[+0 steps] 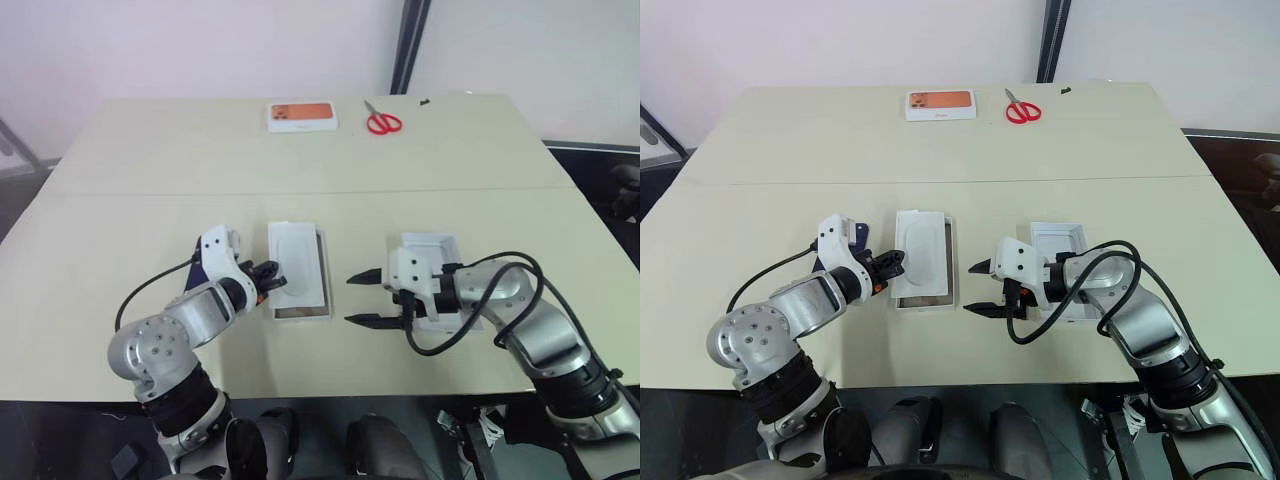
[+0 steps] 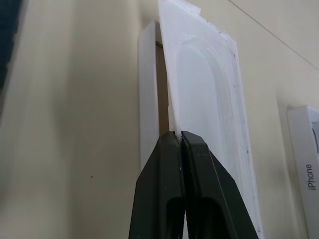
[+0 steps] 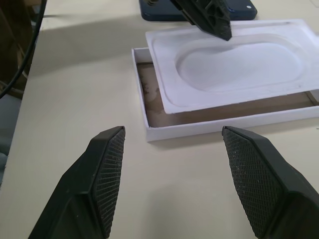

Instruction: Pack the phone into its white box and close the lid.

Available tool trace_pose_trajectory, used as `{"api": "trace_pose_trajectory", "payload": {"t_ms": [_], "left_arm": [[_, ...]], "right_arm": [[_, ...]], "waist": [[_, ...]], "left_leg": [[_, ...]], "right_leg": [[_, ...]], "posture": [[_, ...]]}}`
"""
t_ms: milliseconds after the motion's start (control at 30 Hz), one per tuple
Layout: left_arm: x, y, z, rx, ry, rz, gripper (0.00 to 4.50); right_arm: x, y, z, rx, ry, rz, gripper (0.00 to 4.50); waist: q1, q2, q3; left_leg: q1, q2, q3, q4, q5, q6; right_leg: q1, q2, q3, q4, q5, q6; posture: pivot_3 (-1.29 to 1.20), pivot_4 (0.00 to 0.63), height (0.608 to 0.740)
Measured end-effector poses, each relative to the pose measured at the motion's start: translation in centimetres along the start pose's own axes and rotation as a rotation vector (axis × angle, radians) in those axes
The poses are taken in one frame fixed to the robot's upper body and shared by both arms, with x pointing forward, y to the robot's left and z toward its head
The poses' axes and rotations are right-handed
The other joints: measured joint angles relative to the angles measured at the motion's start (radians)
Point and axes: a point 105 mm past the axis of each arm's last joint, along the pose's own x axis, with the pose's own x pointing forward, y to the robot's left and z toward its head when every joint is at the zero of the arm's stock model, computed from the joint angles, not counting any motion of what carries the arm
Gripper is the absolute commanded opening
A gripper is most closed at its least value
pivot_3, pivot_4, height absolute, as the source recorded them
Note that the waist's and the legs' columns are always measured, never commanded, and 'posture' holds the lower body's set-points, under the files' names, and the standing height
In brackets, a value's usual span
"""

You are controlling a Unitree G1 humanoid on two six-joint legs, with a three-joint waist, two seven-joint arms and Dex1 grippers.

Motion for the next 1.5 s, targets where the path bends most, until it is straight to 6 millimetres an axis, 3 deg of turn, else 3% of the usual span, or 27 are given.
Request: {"api": "trace_pose_trajectory", "payload": {"t_ms": [233, 333, 533, 600, 700, 867, 1000, 1100, 1300, 1500], "left_arm": [[-0.1, 0.1, -0.4, 0.017, 0.014, 0.009, 0.00], [-0.3, 0.0, -0.7, 0.020, 0.018, -0.007, 0.92], [-0.8, -0.6, -0.3, 0.053, 0.003, -0.054, 3.86], [-1.0, -0.3, 0.1, 0.063, -0.006, -0.055, 3.86], [-1.9, 0.4, 1.8, 0.087, -0.057, -0.058, 3.93], [-3.3, 0.8, 4.6, 0.118, -0.147, -0.109, 3.93], [-4.7, 0.0, 6.3, 0.168, -0.222, -0.207, 3.93], [-6.0, 1.3, 6.6, 0.257, -0.238, -0.189, 3.93], [-8.2, 5.9, 4.8, 0.519, -0.179, -0.074, 3.93], [-9.5, 7.0, 2.0, 0.649, -0.145, -0.169, 3.93]], "right_arm": [[0.1, -0.2, 0.0, -0.003, -0.006, -0.016, 3.24], [0.1, -0.3, 0.1, -0.010, -0.012, -0.021, 3.28], [0.8, -0.3, 0.3, -0.005, -0.035, -0.021, 3.28], [1.0, -0.8, 0.7, -0.007, -0.046, -0.039, 3.28], [1.6, -1.9, 1.2, 0.019, -0.075, -0.092, 2.44], [2.0, -2.8, 1.2, 0.046, -0.070, -0.145, 0.04], [3.1, -3.2, 2.2, 0.040, -0.096, -0.166, 0.04], [4.6, -3.8, 3.6, 0.034, -0.119, -0.195, 0.04], [9.2, -4.6, 4.6, 0.085, -0.077, -0.254, 0.04], [12.3, -4.5, 4.7, 0.102, -0.007, -0.259, 0.04]], "waist": [[0.001, 0.000, 0.000], [0.000, 0.000, 0.000], [-0.002, 0.000, 0.000], [-0.002, 0.000, 0.000], [-0.002, 0.000, 0.000], [0.001, 0.000, 0.000], [-0.006, 0.000, 0.000], [-0.029, 0.000, 0.000], [-0.031, 0.001, 0.000], [-0.022, 0.000, 0.000]], "left_leg": [[0.000, 0.000, 0.000, 0.000, 0.000, 0.000], [0.000, 0.000, 0.000, 0.000, 0.000, -0.001], [0.000, 0.000, 0.000, 0.000, 0.001, -0.002], [0.000, 0.000, 0.000, 0.000, 0.001, -0.002], [0.000, 0.000, 0.000, 0.000, 0.002, -0.004], [0.000, 0.000, 0.000, 0.000, 0.002, -0.004], [0.000, 0.000, 0.000, -0.001, 0.003, -0.005], [0.000, 0.000, 0.000, -0.003, 0.004, -0.006], [0.001, 0.000, 0.001, -0.007, 0.004, -0.007], [0.001, 0.000, 0.001, -0.013, 0.002, -0.003]], "right_leg": [[0.000, 0.000, 0.000, 0.000, 0.000, 0.000], [0.000, 0.000, 0.000, 0.000, 0.000, 0.000], [0.000, 0.000, 0.000, 0.000, 0.000, 0.000], [0.000, 0.000, 0.000, 0.000, 0.000, 0.000], [-0.001, 0.000, 0.000, 0.001, 0.000, 0.000], [0.000, 0.000, 0.000, 0.000, 0.000, 0.000], [-0.002, 0.000, 0.000, 0.001, 0.000, 0.000], [-0.003, 0.001, 0.001, 0.002, 0.000, 0.000], [-0.006, 0.000, 0.003, 0.002, 0.000, -0.001], [-0.010, -0.002, 0.002, -0.004, 0.002, -0.005]], "posture": [[0.00, 0.150, 0.740], [0.00, 0.150, 0.740], [0.00, 0.150, 0.740], [0.00, 0.150, 0.740], [0.00, 0.150, 0.740], [0.00, 0.150, 0.740], [0.00, 0.150, 0.740], [0.00, 0.150, 0.740], [0.00, 0.150, 0.740], [0.00, 0.150, 0.740]]}}
